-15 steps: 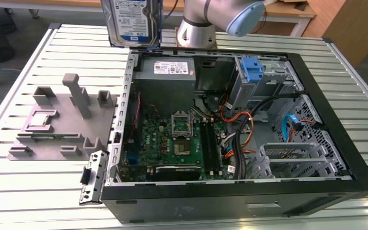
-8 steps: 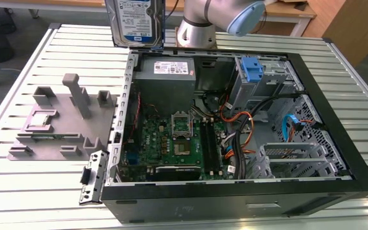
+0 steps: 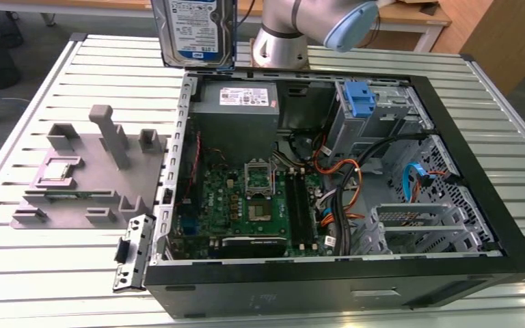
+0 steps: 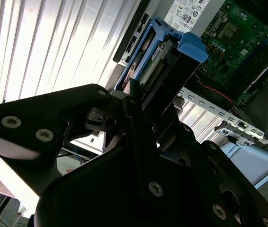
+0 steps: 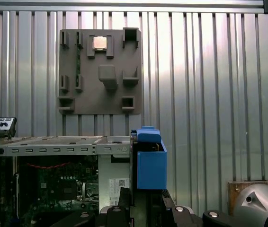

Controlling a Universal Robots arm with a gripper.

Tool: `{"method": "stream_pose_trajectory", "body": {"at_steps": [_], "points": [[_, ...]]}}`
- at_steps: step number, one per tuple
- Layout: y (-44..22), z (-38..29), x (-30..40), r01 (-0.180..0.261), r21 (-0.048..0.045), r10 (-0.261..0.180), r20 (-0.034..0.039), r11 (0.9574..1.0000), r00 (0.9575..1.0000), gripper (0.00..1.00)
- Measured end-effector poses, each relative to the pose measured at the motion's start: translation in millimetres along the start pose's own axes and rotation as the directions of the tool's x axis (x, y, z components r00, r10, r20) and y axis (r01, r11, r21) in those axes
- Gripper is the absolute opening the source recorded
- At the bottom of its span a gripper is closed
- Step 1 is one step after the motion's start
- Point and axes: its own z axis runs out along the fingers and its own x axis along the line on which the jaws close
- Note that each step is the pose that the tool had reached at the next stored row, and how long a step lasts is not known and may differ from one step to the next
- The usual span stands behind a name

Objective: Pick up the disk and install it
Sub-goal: 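Pick up the disk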

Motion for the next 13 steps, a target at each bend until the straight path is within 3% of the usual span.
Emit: {"method": "stream_pose_trajectory", "body": {"at_steps": [13], "points": [[-11.9,-0.3,-0.4,0.000,0.0000,0.000,0.0000,1.0000,1.0000,0.35]]}}
